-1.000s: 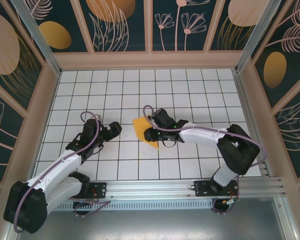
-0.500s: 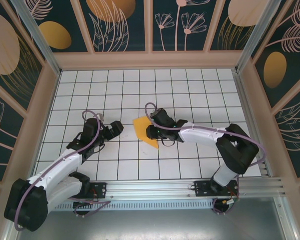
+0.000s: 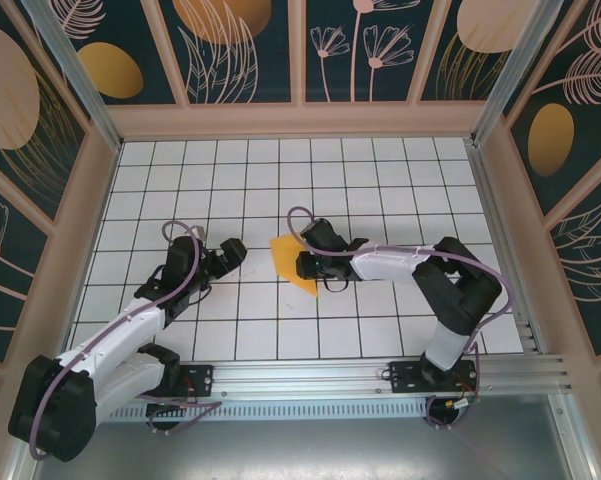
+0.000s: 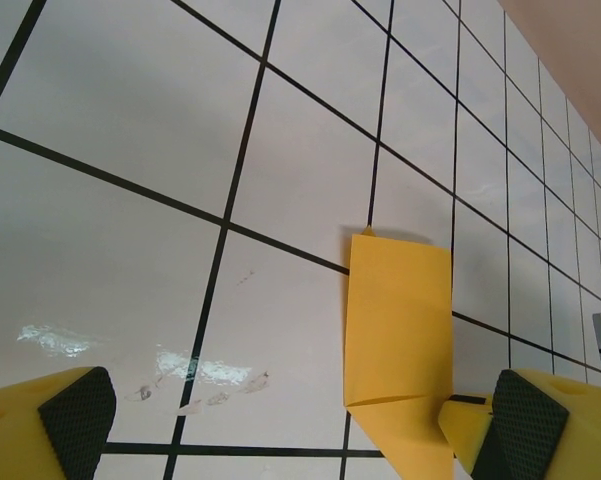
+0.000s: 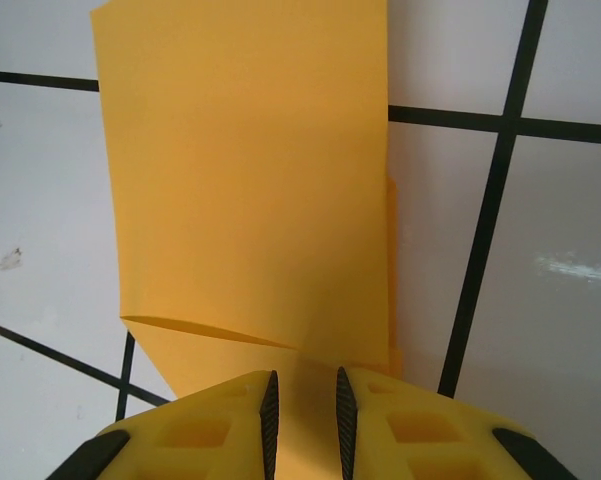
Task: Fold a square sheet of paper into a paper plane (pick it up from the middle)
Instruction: Fold the wing for the fifth time at the center of the table.
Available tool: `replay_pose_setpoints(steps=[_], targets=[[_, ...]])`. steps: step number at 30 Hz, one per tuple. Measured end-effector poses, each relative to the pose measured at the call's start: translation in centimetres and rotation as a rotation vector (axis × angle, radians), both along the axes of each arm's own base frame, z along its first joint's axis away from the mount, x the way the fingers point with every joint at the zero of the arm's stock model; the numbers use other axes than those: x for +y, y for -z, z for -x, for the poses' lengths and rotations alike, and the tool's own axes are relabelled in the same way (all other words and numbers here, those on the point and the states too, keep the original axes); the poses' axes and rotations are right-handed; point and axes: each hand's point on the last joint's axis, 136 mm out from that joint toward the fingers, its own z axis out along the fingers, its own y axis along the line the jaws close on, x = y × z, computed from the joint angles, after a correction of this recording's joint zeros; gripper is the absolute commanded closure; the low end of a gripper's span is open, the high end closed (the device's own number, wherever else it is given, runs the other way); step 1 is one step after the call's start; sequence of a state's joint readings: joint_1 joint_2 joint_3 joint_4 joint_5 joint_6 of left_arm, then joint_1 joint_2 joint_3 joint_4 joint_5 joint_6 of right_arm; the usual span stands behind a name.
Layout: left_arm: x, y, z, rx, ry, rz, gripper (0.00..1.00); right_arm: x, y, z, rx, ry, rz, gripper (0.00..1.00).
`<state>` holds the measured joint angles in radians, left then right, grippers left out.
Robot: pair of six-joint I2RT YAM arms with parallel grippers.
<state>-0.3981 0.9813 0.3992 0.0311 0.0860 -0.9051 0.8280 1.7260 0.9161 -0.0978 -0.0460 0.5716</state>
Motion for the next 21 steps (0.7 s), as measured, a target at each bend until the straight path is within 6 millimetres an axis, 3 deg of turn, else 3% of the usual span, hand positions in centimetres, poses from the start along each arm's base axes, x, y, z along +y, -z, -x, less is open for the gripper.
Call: replay_pose_setpoints(steps=[7,13,21], targets=[[-2.0,0.9,0.2,0.034,0.082,0.043,0.03,-1.0,1.0,-0.6,0.029,0.054,-0.046,0.73],[-5.4,0.8,0.9,0.035,0.175,0.098,0.05,-1.2,1.2,-0.8,0.070,0.084,-0.147,0.73],[-10.0,3.6,2.4,0.124,0.270,0.157,0.21,-1.3,1.1,-1.0,0.114,0.116,-0.242,0.73]])
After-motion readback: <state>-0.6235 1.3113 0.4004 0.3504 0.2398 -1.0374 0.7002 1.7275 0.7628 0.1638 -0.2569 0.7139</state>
